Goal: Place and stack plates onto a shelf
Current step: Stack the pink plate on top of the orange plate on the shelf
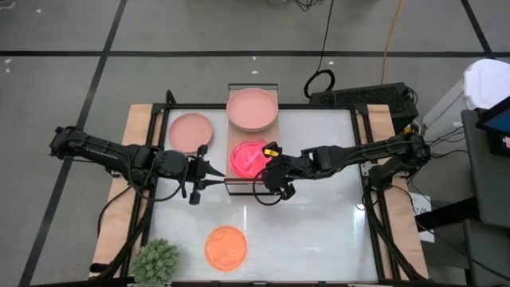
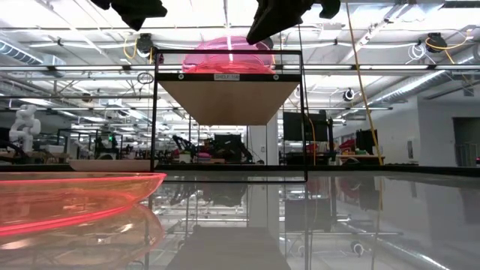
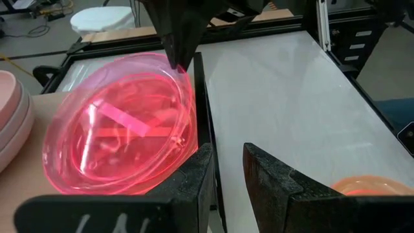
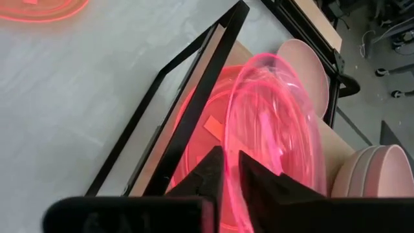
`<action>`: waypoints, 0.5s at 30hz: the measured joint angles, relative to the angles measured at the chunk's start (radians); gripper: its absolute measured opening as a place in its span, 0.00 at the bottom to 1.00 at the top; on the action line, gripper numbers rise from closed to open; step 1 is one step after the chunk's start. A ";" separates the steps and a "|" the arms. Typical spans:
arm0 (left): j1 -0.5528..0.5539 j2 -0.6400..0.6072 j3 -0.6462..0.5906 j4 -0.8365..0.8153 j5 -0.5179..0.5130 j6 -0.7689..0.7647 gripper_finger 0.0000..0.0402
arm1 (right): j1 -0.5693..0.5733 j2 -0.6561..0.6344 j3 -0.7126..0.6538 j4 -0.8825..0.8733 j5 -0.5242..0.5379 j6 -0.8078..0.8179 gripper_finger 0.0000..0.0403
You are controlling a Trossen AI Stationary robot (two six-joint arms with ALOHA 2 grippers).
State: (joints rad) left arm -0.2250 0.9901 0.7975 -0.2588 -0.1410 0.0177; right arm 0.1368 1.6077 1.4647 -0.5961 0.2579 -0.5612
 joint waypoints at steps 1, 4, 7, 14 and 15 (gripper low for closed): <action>0.000 0.000 0.000 0.000 0.000 0.000 0.23 | 0.000 0.000 0.000 0.001 0.000 0.000 0.09; 0.000 0.000 0.000 0.000 0.000 0.000 0.23 | 0.000 0.000 0.000 0.003 0.000 0.007 0.16; 0.000 0.000 0.000 0.000 0.000 0.000 0.23 | 0.003 -0.001 0.000 0.013 0.001 0.025 0.23; 0.000 0.000 0.000 0.000 0.000 0.000 0.23 | 0.032 -0.021 0.000 0.029 0.005 0.029 0.34; 0.000 0.000 0.000 0.000 0.000 0.000 0.23 | 0.036 -0.026 0.000 0.029 0.006 0.036 0.34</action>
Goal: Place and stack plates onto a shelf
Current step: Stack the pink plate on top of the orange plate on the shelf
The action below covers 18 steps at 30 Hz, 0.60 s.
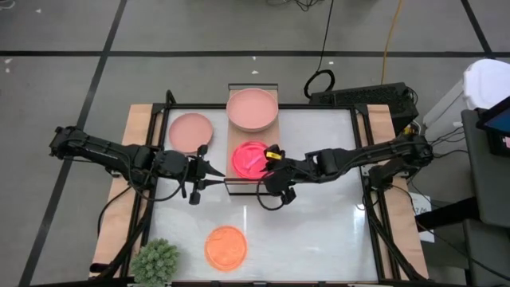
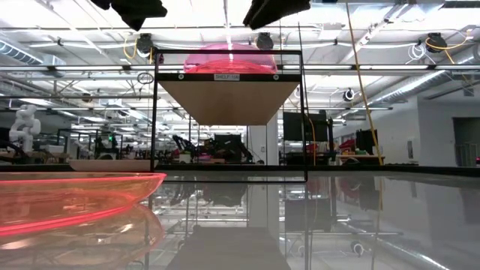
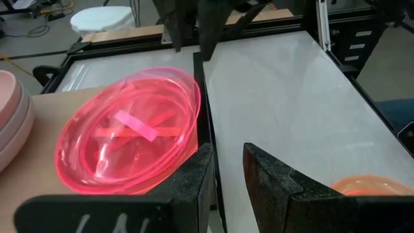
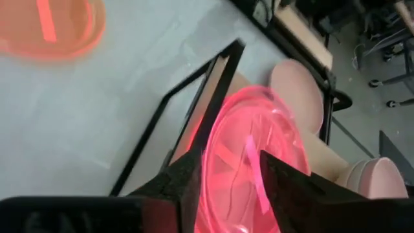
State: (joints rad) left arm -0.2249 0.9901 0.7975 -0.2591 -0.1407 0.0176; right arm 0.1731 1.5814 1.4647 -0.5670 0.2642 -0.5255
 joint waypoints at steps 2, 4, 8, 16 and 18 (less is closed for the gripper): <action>0.000 0.000 0.000 0.000 0.000 -0.003 0.23 | 0.008 -0.016 0.000 0.012 0.001 0.015 0.36; 0.000 0.000 0.000 0.000 0.000 -0.005 0.23 | 0.021 -0.038 0.000 0.014 0.002 0.031 0.36; 0.000 0.000 0.000 -0.001 0.000 -0.010 0.23 | 0.046 -0.076 0.000 0.016 0.004 0.070 0.36; 0.000 0.000 0.000 0.001 0.000 -0.020 0.23 | 0.026 -0.084 -0.047 0.003 -0.003 0.129 0.24; 0.000 0.000 0.000 0.001 0.000 -0.022 0.23 | 0.017 -0.082 -0.081 0.017 -0.005 0.129 0.19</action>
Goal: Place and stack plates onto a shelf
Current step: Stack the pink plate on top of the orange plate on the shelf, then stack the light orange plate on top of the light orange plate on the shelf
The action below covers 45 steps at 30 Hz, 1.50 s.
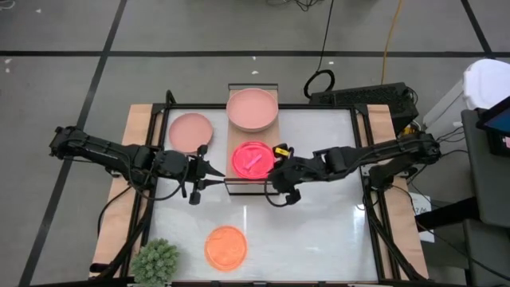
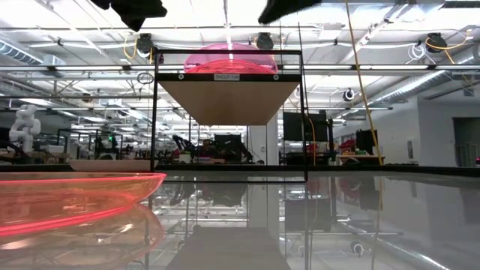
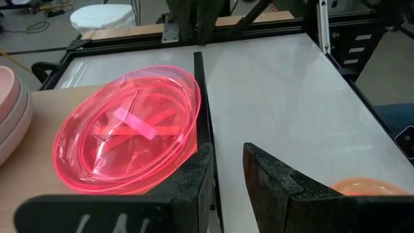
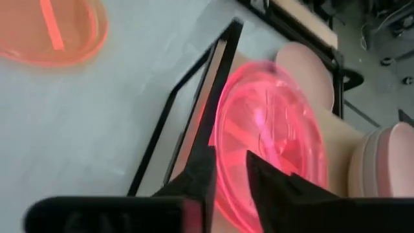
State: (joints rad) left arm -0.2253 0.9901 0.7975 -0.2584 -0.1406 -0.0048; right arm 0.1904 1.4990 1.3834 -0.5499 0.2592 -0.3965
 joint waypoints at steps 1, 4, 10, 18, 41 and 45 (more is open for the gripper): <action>0.000 0.000 0.000 0.000 0.000 -0.001 0.23 | -0.003 0.000 -0.014 0.003 0.000 0.000 0.16; 0.000 0.000 0.000 0.000 0.000 -0.001 0.23 | -0.014 0.000 -0.053 0.038 -0.001 -0.002 0.08; 0.000 0.000 0.000 0.001 0.000 0.006 0.23 | -0.031 0.000 -0.091 0.076 -0.002 -0.010 0.01; 0.000 0.000 0.000 0.001 0.000 0.007 0.23 | -0.066 0.000 -0.144 0.122 -0.003 -0.019 0.00; 0.000 0.000 -0.013 -0.035 -0.063 -0.001 0.23 | 0.071 -0.255 -0.148 0.033 0.132 0.153 0.00; 0.001 0.000 -0.013 -0.058 -0.159 -0.031 0.23 | 0.111 -0.341 -0.147 -0.044 0.134 0.265 0.00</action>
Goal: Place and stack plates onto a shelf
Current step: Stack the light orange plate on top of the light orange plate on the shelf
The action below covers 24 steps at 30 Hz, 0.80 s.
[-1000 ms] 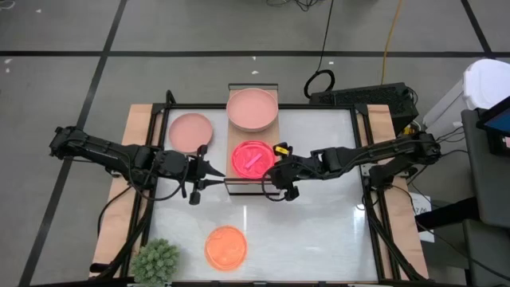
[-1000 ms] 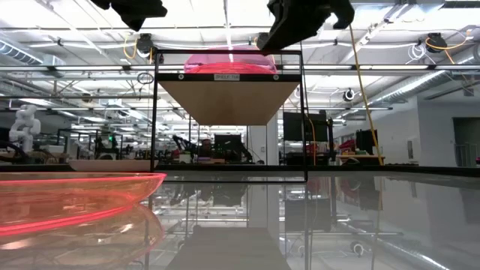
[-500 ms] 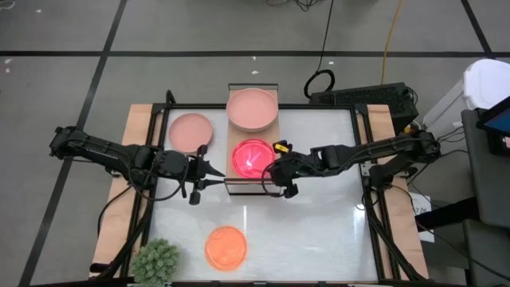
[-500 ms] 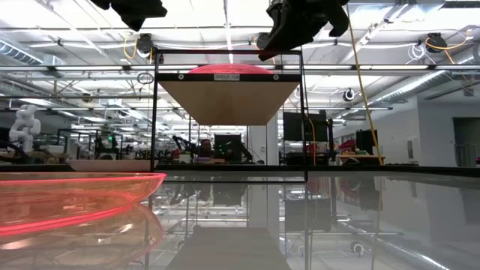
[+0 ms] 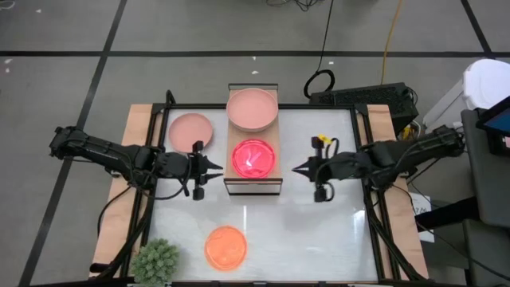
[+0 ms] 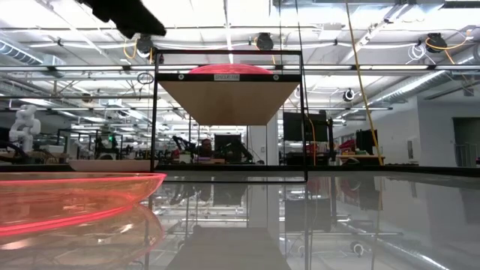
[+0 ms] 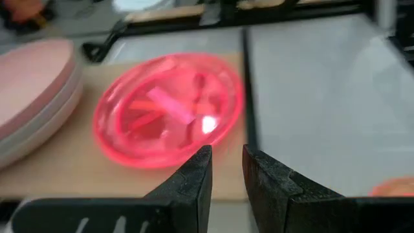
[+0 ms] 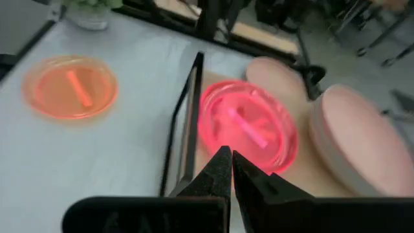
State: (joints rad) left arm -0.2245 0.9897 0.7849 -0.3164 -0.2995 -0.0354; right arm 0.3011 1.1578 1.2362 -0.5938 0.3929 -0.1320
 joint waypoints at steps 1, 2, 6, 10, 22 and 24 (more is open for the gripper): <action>0.000 0.000 0.000 -0.019 -0.023 -0.013 0.23 | 0.011 -0.014 0.000 -0.025 -0.001 0.025 0.00; 0.001 0.000 0.000 -0.045 -0.045 -0.025 0.23 | 0.022 -0.025 -0.001 -0.054 -0.001 0.051 0.00; 0.020 0.000 0.000 -0.198 -0.082 -0.092 0.23 | 0.063 -0.078 -0.078 -0.095 -0.002 0.108 0.00; 0.056 0.000 0.000 -0.337 -0.136 -0.133 0.23 | 0.076 -0.137 -0.186 -0.093 -0.007 0.068 0.00; 0.220 0.056 -0.051 -0.473 -0.150 -0.211 0.23 | 0.074 -0.277 -0.295 -0.078 -0.002 0.016 0.00; 0.256 0.063 -0.070 -0.471 -0.120 -0.190 0.23 | 0.074 -0.289 -0.295 -0.073 -0.002 0.015 0.00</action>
State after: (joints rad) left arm 0.0311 1.0532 0.7154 -0.7879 -0.4195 -0.2253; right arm 0.3752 0.8692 0.9413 -0.6667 0.3908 -0.1169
